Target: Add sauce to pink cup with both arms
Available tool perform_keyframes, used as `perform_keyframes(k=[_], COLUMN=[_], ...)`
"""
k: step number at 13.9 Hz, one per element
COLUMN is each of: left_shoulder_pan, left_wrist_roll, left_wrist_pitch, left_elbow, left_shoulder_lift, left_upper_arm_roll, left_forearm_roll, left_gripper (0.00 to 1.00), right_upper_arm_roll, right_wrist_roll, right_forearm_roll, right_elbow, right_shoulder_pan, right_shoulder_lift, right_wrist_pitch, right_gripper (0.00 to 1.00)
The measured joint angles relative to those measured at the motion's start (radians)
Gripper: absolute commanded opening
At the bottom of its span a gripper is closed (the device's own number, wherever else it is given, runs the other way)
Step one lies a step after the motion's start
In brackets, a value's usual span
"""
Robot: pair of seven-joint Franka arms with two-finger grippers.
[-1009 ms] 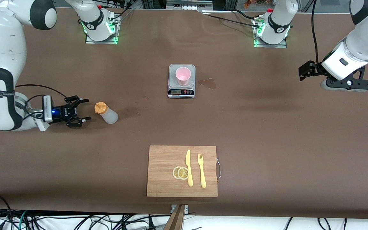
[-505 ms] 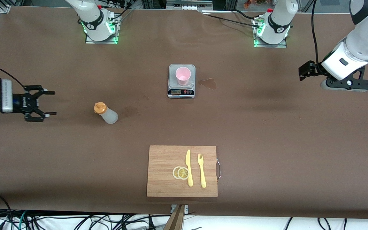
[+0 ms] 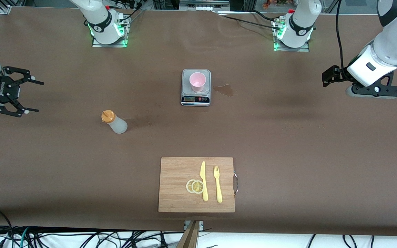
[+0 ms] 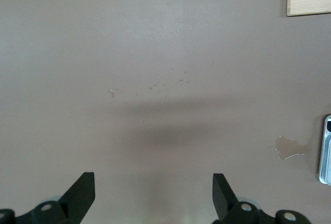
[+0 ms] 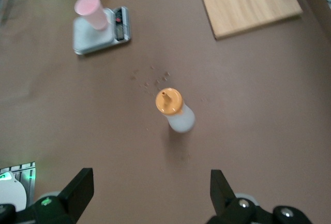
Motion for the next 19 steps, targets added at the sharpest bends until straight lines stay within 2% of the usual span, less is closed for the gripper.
perform_keyframes(k=[4,8,12,15,19], left_shoulder_pan=[0.0,0.0,0.0,0.0,0.0], left_wrist_roll=[0.0,0.0,0.0,0.0,0.0], left_wrist_pitch=[0.0,0.0,0.0,0.0,0.0], left_elbow=[0.0,0.0,0.0,0.0,0.0], left_shoulder_lift=[0.0,0.0,0.0,0.0,0.0], left_upper_arm_roll=[0.0,0.0,0.0,0.0,0.0], left_forearm_roll=[0.0,0.0,0.0,0.0,0.0], left_gripper=[1.0,1.0,1.0,1.0,1.0], right_upper_arm_roll=[0.007,0.012,0.078,0.08,0.05], right_wrist_roll=[0.519,0.916,1.319,1.38,1.38], right_forearm_roll=[-0.225,-0.32,-0.455,-0.483,-0.448], right_elbow=[0.001,0.015,0.071,0.088,0.089], right_shoulder_pan=[0.116,0.156,0.182,0.192,0.189], right_shoulder_lift=[-0.125,-0.145,-0.149,-0.15,-0.15], right_wrist_pitch=[0.026,0.02,-0.033,-0.043,-0.038], right_gripper=[1.0,1.0,1.0,1.0,1.0])
